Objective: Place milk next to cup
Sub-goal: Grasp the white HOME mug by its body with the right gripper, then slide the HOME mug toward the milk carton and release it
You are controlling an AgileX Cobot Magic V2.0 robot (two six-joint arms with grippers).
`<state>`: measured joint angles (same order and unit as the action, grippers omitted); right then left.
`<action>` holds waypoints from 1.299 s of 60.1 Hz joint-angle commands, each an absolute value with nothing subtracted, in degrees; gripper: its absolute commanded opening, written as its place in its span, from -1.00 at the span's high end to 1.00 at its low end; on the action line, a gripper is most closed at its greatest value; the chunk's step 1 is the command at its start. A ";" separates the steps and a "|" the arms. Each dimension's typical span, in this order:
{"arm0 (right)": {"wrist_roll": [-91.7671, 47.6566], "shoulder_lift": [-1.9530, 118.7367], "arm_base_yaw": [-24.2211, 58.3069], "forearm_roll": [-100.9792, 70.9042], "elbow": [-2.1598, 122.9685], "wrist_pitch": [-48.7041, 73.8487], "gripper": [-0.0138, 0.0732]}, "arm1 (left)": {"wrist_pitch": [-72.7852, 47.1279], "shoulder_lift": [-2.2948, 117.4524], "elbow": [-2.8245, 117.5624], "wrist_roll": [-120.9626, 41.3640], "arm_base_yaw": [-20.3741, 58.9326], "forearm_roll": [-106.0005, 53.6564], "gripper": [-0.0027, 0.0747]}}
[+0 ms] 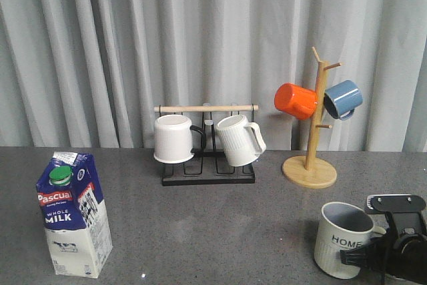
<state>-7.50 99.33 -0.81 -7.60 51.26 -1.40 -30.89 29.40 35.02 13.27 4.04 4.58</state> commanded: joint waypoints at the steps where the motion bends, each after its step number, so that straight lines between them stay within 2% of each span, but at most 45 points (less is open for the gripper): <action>1: -8.21 97.54 -0.98 -6.81 52.76 -5.31 0.71 | -26.31 30.02 37.00 13.28 4.00 4.62 0.08; 8: -8.21 96.02 0.51 -5.77 52.76 -5.31 0.70 | -26.31 30.02 37.00 13.28 4.00 4.62 0.08; 14: -8.28 93.90 5.26 -3.95 54.93 -3.74 0.70 | -26.31 30.02 37.00 13.28 4.00 4.62 0.08; 30: -8.00 98.49 18.41 -3.55 70.44 4.26 0.70 | -26.31 30.02 37.00 13.28 4.00 4.62 0.08; 40: -5.95 105.37 20.23 -3.78 76.81 7.09 0.69 | -26.49 30.02 37.00 13.28 4.00 4.62 0.08; 53: -5.91 109.75 20.23 -3.78 78.38 12.77 0.65 | -26.49 30.02 37.00 13.28 4.00 4.62 0.08; 61: -6.11 109.53 20.23 -3.78 78.38 15.52 0.51 | -26.43 30.02 37.00 13.28 4.00 4.62 0.08; 78: -6.90 108.69 20.23 -6.42 78.45 19.16 -0.12 | -26.49 30.02 37.00 13.28 4.00 4.62 0.08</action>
